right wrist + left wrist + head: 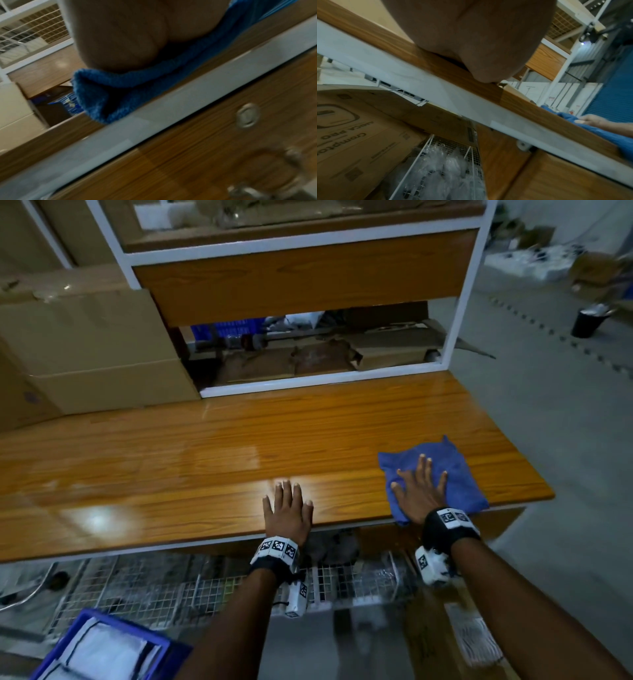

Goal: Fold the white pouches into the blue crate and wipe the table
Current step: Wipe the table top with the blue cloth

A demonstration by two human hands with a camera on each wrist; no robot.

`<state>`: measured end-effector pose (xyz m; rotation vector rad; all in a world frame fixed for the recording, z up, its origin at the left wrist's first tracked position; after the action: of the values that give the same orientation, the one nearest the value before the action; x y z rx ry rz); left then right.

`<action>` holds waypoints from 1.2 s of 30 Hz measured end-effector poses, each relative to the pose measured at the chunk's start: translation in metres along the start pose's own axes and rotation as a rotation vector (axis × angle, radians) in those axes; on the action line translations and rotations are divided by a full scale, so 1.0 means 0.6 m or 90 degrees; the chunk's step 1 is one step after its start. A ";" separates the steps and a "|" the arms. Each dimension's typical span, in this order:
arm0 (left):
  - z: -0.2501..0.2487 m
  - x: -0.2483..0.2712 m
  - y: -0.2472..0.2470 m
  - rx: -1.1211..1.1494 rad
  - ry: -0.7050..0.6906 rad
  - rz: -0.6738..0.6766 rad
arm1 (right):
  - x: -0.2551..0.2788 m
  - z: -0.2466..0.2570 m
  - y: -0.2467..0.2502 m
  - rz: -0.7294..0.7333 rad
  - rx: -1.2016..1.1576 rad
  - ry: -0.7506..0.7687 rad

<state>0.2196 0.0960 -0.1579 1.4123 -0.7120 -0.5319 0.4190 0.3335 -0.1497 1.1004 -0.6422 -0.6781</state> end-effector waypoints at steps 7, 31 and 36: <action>-0.110 0.003 0.002 -0.020 -0.013 -0.041 | -0.026 -0.149 0.062 0.016 0.017 -0.084; -0.239 -0.019 -0.003 -0.021 0.011 -0.070 | -0.084 -0.273 0.110 0.048 -0.022 -0.104; -0.240 -0.014 0.004 -0.003 0.005 -0.083 | -0.042 -0.161 0.069 0.104 0.013 0.060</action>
<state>0.3171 0.2022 -0.1584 1.4618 -0.6154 -0.6293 0.4831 0.4206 -0.1450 1.0785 -0.6507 -0.4767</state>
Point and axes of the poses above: each hand's wrist, its own x-axis away from the middle knuckle, its own y-axis out of the back of the hand, z = x × y, the point moved 5 cm from there along -x, towards the middle knuckle, and after that the axes turned 9 degrees about -x, right-handed, at the moved point
